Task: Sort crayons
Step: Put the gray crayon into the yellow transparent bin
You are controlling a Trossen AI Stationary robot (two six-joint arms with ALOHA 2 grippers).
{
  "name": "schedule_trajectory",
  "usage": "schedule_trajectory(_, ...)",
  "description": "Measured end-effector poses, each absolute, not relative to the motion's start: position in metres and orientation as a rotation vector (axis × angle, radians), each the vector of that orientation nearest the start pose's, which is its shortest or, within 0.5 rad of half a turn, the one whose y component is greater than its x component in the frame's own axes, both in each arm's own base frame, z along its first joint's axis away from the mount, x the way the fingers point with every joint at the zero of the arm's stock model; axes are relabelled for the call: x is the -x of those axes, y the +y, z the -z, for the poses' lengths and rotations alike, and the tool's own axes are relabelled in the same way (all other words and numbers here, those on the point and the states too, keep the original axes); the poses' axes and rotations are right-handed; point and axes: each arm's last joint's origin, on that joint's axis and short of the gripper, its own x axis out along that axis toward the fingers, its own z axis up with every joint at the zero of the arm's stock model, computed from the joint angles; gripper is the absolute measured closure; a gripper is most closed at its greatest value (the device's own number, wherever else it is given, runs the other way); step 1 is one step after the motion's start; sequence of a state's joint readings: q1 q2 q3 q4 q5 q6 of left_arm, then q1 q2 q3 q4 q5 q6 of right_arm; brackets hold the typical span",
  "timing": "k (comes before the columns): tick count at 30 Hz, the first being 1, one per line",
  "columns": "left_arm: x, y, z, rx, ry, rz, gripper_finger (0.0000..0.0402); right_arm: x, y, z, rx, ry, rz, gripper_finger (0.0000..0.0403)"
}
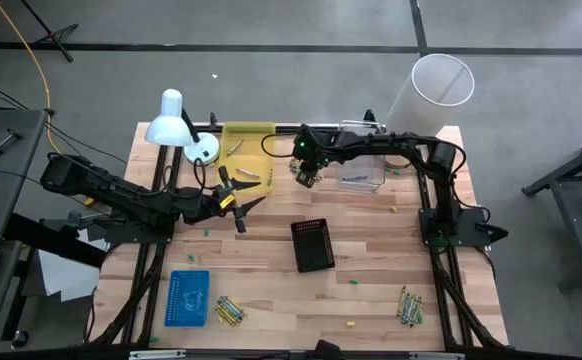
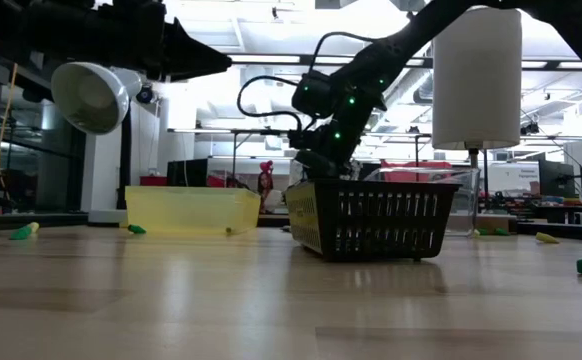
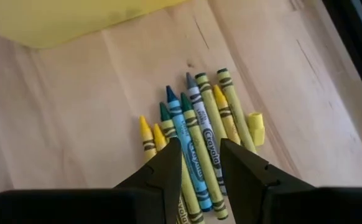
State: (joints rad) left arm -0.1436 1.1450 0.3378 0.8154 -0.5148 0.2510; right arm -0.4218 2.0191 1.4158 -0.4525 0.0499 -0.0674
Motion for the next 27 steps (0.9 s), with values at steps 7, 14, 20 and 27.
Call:
schedule_trajectory(7, -0.217, -0.017, -0.209, -0.287, 0.046, -0.370, 0.0227, -0.385, -0.179, -0.154, -0.191, 1.149, 0.360, 0.0300)
schedule_trajectory(14, -0.217, -0.017, -0.210, -0.300, 0.043, -0.371, 0.0227, -0.391, -0.182, -0.154, -0.198, 1.113, 0.392, 0.0300)
schedule_trajectory(20, -0.217, -0.017, -0.210, -0.286, 0.044, -0.370, 0.0227, -0.389, -0.185, -0.154, -0.205, 1.117, 0.486, 0.0300)
schedule_trajectory(27, -0.217, -0.017, -0.209, -0.286, 0.044, -0.370, 0.0227, -0.388, -0.185, -0.147, -0.224, 1.141, 0.519, 0.0300)
